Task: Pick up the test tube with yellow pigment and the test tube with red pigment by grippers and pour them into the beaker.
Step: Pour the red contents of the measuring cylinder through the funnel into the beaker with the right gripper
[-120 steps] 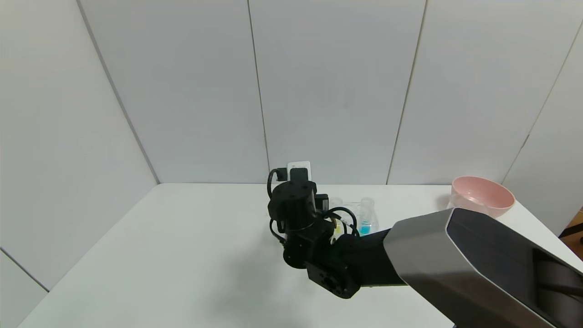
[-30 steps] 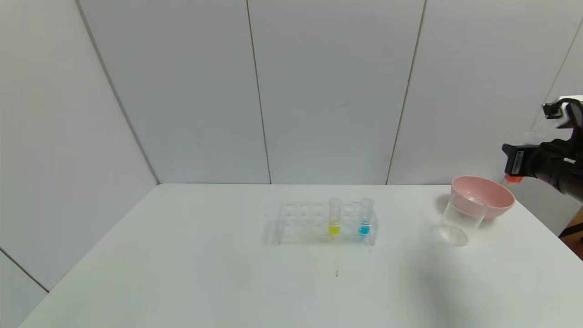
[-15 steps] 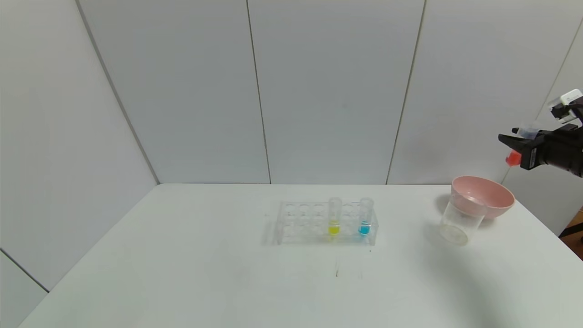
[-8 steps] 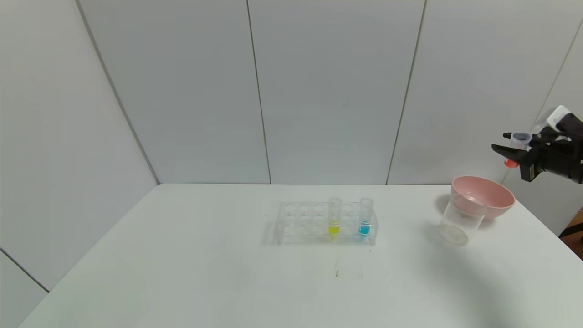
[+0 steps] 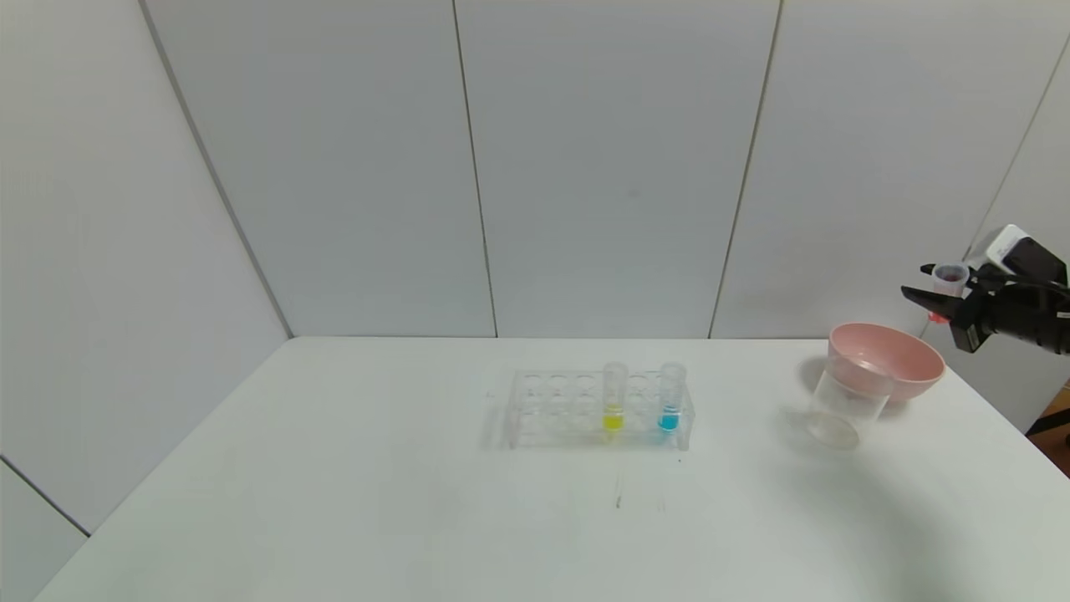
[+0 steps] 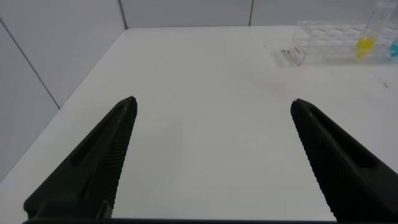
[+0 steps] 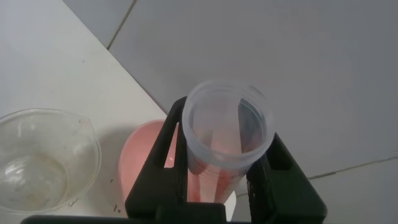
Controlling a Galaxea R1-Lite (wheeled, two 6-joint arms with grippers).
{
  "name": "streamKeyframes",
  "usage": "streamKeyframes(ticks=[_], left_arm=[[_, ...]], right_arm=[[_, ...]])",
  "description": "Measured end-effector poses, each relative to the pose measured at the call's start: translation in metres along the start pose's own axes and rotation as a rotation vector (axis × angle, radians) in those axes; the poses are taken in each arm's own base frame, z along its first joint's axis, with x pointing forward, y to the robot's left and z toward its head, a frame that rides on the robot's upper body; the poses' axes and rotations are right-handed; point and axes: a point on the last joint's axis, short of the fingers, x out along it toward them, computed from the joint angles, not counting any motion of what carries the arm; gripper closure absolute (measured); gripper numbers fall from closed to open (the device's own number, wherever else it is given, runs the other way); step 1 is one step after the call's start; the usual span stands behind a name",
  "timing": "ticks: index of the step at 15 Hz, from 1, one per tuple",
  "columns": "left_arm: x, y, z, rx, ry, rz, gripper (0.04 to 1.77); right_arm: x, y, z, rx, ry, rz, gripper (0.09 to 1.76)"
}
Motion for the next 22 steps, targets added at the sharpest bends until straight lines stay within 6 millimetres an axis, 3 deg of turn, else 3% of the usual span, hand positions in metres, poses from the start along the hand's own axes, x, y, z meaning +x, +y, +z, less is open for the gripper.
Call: streamKeyframes(ticks=[11, 22], left_arm=[[0.0000, 0.0000, 0.0000, 0.000, 0.000, 0.000, 0.05], [0.0000, 0.0000, 0.0000, 0.000, 0.000, 0.000, 0.05]], right_arm=[[0.0039, 0.0001, -0.0064, -0.027, 0.008, 0.004, 1.26], [0.0064, 0.0015, -0.0077, -0.217, 0.012, 0.008, 1.26]])
